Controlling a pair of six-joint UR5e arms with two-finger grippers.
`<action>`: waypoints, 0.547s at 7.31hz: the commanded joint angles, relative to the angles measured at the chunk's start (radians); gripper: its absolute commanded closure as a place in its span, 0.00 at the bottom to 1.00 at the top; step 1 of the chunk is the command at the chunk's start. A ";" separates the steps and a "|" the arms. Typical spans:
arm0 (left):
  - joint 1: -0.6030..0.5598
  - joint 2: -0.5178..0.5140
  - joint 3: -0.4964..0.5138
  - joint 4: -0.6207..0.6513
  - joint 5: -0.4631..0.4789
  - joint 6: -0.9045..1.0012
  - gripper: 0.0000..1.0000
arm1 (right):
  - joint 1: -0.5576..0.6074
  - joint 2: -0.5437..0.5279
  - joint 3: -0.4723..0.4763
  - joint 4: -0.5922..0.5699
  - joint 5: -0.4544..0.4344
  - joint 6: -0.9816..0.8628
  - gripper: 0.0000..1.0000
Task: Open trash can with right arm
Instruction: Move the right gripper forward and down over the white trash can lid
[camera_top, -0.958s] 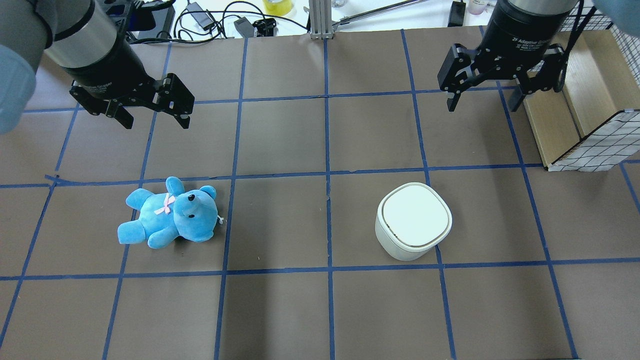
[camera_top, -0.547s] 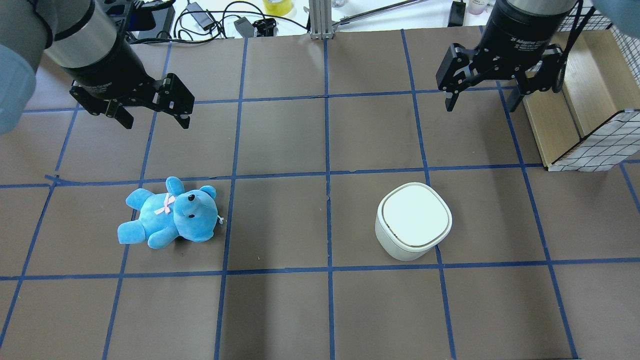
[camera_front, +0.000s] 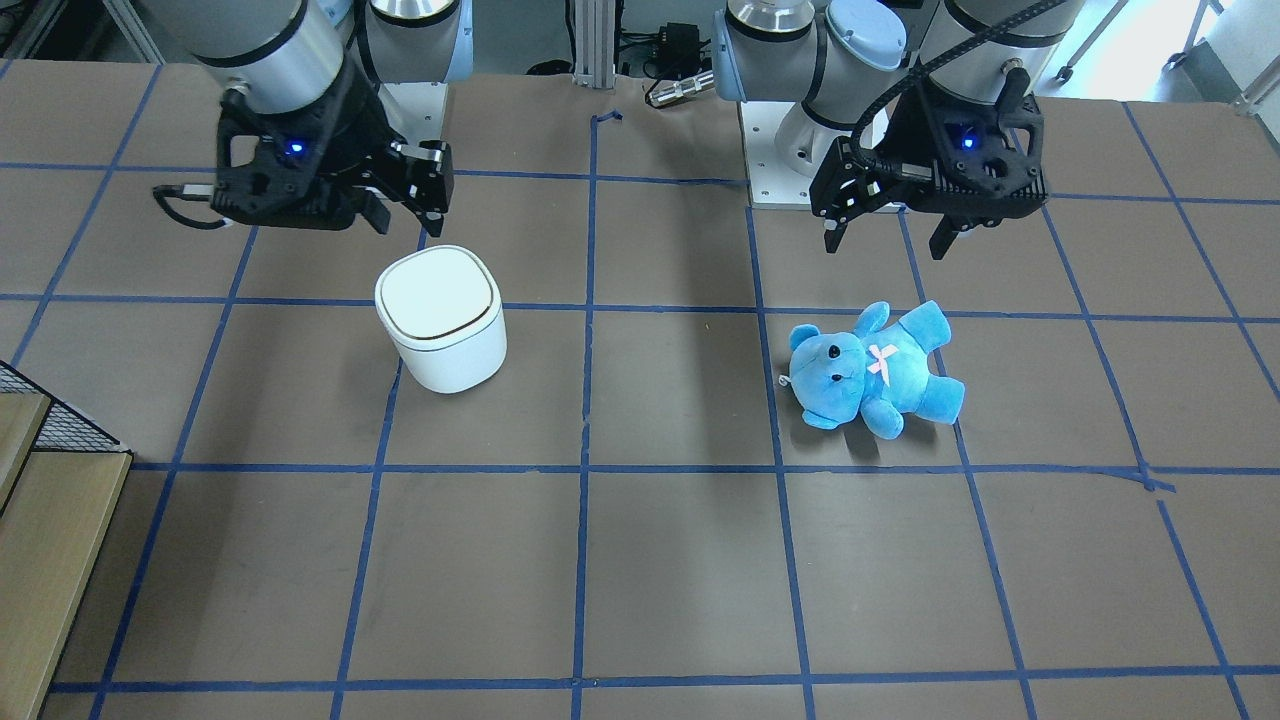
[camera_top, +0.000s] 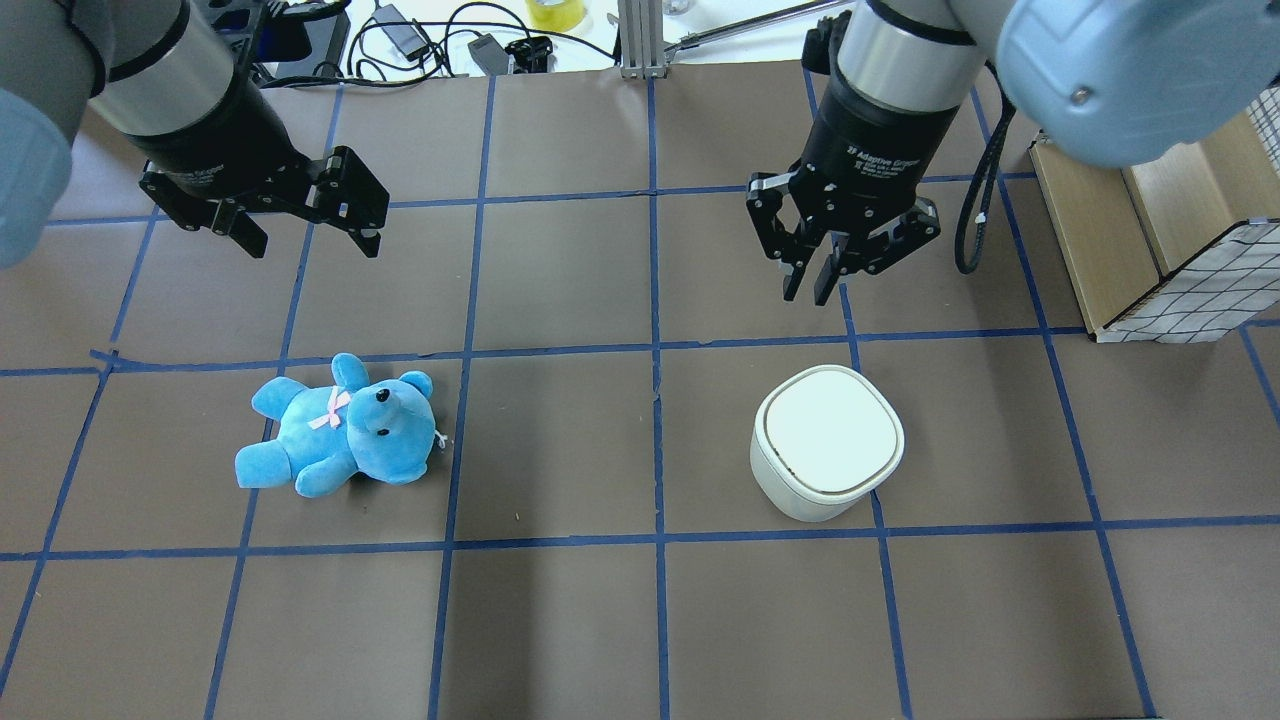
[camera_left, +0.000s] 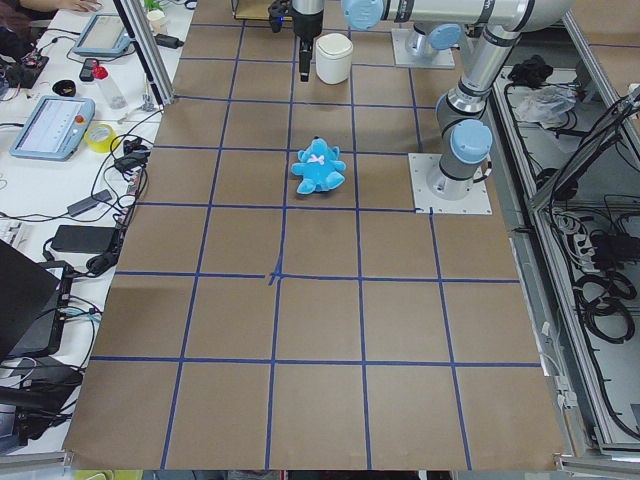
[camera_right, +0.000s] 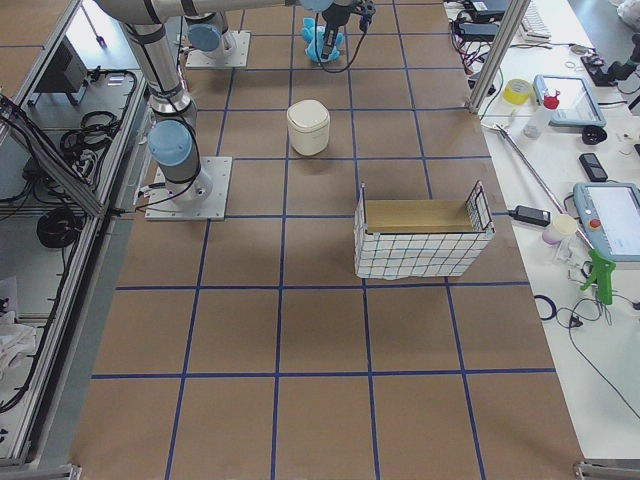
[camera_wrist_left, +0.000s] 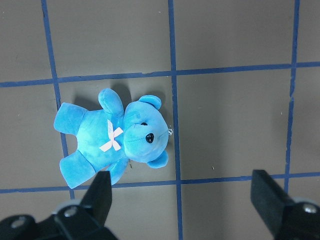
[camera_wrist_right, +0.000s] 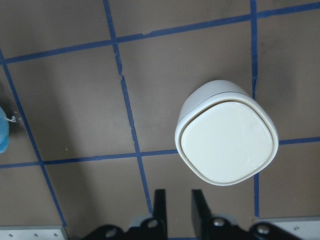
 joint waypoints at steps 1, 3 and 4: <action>0.000 0.000 0.000 0.000 0.001 0.000 0.00 | 0.014 0.001 0.130 -0.078 -0.020 0.004 1.00; 0.000 0.000 0.000 0.000 0.001 0.000 0.00 | -0.003 0.003 0.236 -0.196 -0.093 0.006 1.00; 0.000 0.000 0.000 0.000 0.001 0.000 0.00 | -0.026 0.004 0.252 -0.210 -0.138 0.006 1.00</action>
